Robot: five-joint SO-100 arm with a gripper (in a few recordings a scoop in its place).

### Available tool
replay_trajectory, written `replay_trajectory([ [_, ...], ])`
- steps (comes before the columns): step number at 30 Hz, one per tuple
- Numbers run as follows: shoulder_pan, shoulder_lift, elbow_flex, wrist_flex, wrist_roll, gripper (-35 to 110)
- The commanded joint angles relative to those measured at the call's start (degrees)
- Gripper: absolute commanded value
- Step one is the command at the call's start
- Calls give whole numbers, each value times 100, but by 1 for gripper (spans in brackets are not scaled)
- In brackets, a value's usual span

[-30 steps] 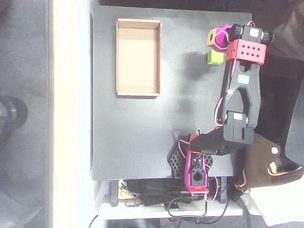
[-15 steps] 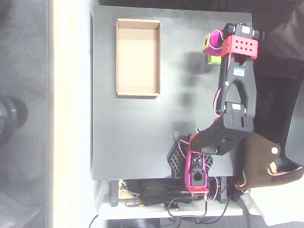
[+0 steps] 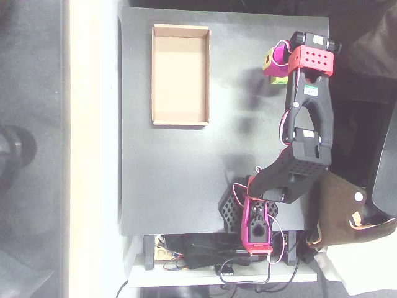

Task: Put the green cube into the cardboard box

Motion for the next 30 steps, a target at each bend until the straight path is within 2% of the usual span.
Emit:
replay_trajectory([
  [1,35,105,-62,-35,606,37],
  [19,26,105,-70,-35,606,35],
  [30,35,105,-70,-26,624,16],
])
